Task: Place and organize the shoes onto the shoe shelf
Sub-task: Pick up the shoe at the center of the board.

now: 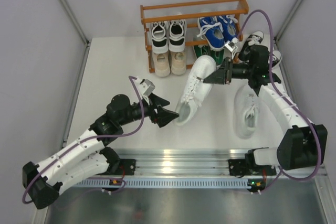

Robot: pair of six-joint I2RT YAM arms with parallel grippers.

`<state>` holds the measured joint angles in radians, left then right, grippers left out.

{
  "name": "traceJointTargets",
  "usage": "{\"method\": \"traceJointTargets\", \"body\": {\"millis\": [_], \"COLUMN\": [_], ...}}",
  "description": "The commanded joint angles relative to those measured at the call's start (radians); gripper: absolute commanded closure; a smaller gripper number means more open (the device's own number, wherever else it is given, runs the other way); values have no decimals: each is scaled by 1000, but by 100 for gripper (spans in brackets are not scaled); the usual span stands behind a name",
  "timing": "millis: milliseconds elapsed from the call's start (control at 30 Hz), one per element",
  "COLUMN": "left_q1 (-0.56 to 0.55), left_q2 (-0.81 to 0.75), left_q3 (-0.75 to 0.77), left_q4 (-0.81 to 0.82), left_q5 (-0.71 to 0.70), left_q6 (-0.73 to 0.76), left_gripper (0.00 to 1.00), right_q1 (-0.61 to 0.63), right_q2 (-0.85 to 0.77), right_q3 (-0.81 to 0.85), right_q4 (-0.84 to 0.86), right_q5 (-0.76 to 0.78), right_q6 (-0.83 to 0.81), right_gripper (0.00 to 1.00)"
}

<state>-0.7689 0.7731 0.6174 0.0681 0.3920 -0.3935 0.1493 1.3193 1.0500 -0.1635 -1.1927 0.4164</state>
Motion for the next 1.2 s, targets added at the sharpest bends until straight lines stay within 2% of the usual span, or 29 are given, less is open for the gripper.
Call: {"method": "traceJointTargets", "body": {"millis": [0,100,333,467,633,767,900,1067,1167], "left_q1": [-21,-49,-118,-132,-142,-145,-145,-144,-144], "left_q2": [-6,-41,-63,11,120,134,71,5,58], "left_q3": [-2,-50,-134,-131,-87,-70,-84,-58,-4], "left_q4": [93,142,274,410,495,503,501,389,308], "left_q5": [-84,-105,-220,-249,-288,-306,-320,-467,-521], "left_q6": [22,54,165,174,170,150,75,33,50], "left_gripper": [11,11,10,10,9,10,9,11,21], "right_q1": [-27,-63,-86,-86,-86,-86,-86,-86,-85], "right_q2": [-15,1,44,38,20,18,14,11,11], "right_q3": [38,21,41,16,-7,-12,-4,4,5], "right_q4": [184,258,315,338,340,338,311,294,289], "right_q5": [-33,-31,-18,-7,-4,-2,1,7,8], "right_q6": [194,312,410,426,427,421,380,360,355], "right_gripper": [100,100,100,100,100,100,100,100,100]}}
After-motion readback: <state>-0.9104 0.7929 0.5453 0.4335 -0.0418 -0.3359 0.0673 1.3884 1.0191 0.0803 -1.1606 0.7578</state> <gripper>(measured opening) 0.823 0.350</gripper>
